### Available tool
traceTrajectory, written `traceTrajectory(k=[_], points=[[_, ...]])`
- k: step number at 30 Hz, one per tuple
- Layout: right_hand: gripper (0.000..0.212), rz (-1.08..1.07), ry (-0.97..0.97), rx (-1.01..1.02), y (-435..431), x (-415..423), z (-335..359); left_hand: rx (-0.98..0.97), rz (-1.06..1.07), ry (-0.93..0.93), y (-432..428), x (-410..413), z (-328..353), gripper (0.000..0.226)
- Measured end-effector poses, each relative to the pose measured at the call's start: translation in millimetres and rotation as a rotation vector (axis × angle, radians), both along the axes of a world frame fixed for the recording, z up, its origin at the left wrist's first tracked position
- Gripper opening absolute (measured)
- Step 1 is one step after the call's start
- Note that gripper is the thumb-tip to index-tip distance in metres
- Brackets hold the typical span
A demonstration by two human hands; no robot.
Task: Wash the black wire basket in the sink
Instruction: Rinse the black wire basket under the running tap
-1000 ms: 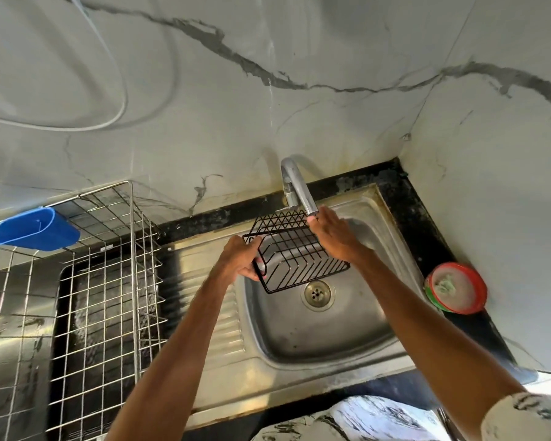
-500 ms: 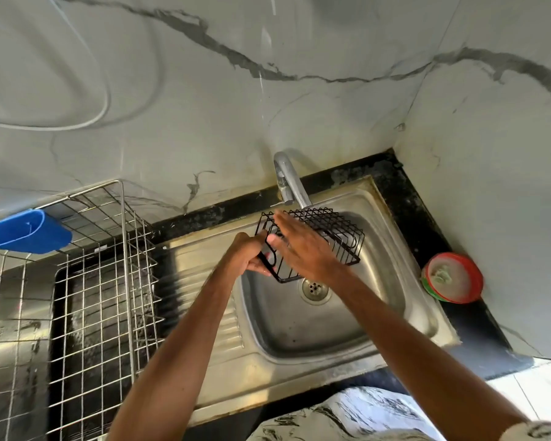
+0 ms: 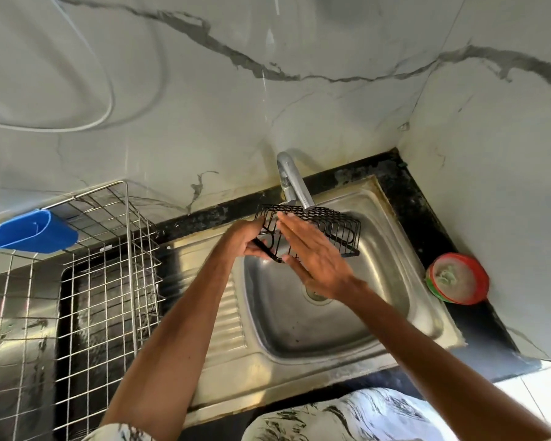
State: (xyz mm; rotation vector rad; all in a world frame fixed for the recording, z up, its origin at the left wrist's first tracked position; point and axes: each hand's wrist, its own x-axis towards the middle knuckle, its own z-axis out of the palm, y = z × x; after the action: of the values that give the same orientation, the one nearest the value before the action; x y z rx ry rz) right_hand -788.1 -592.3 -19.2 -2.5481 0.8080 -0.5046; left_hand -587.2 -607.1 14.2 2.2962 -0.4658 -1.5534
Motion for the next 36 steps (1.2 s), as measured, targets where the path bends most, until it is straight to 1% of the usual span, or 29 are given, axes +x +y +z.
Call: traceTrajectory(k=[2, 5, 7, 10, 13, 15, 18, 19, 21, 22, 25, 27, 29, 31, 36], points=[[0.065, -0.074, 0.018, 0.154, -6, -15, -7, 0.002, -0.012, -0.030, 3, 3, 2, 0.054], [0.065, -0.187, 0.066, 0.340, -11, -21, -1, -0.010, -0.011, -0.034, 5, 7, 3, 0.046], [0.069, -0.189, 0.079, 0.416, -5, -8, 12, -0.008, -0.029, -0.057, 3, 7, 5, 0.045], [0.074, -0.105, 0.030, 0.316, 6, 12, 21, 0.009, -0.025, -0.066, 2, 9, 8, 0.044], [0.067, -0.092, 0.026, 0.262, -2, 0, 8, -0.001, -0.004, -0.058, 3, 15, 8, 0.043], [0.065, -0.169, 0.057, 0.314, -11, -17, -8, -0.022, 0.021, -0.048, 6, 21, 9, 0.040], [0.070, -0.345, 0.098, 0.463, -21, -45, -25, -0.024, 0.022, -0.044, 10, 25, 10, 0.040], [0.066, -0.362, 0.101, 0.489, -22, -46, -23, -0.023, 0.017, -0.046, 10, 25, 10, 0.040], [0.060, -0.322, 0.077, 0.545, -16, -35, -8, -0.014, 0.009, -0.061, 10, 23, 9, 0.043], [0.061, -0.271, 0.061, 0.547, -9, -22, 2, -0.014, 0.004, -0.066, 11, 22, 8, 0.045], [0.071, -0.141, 0.028, 0.459, 9, 10, 22, -0.009, -0.012, -0.080, 10, 18, 8, 0.051], [0.075, -0.101, 0.020, 0.387, 9, 15, 22, 0.000, -0.012, -0.083, 11, 19, 12, 0.052], [0.074, -0.093, 0.017, 0.358, 3, 8, 15, 0.004, -0.015, -0.064, 11, 22, 16, 0.049], [0.072, -0.153, 0.016, 0.396, -7, -9, 1, -0.001, -0.008, -0.054, 13, 25, 20, 0.045], [0.064, -0.333, 0.135, 0.566, -27, -63, -36, 0.018, -0.022, -0.041, 15, 29, 23, 0.039]])
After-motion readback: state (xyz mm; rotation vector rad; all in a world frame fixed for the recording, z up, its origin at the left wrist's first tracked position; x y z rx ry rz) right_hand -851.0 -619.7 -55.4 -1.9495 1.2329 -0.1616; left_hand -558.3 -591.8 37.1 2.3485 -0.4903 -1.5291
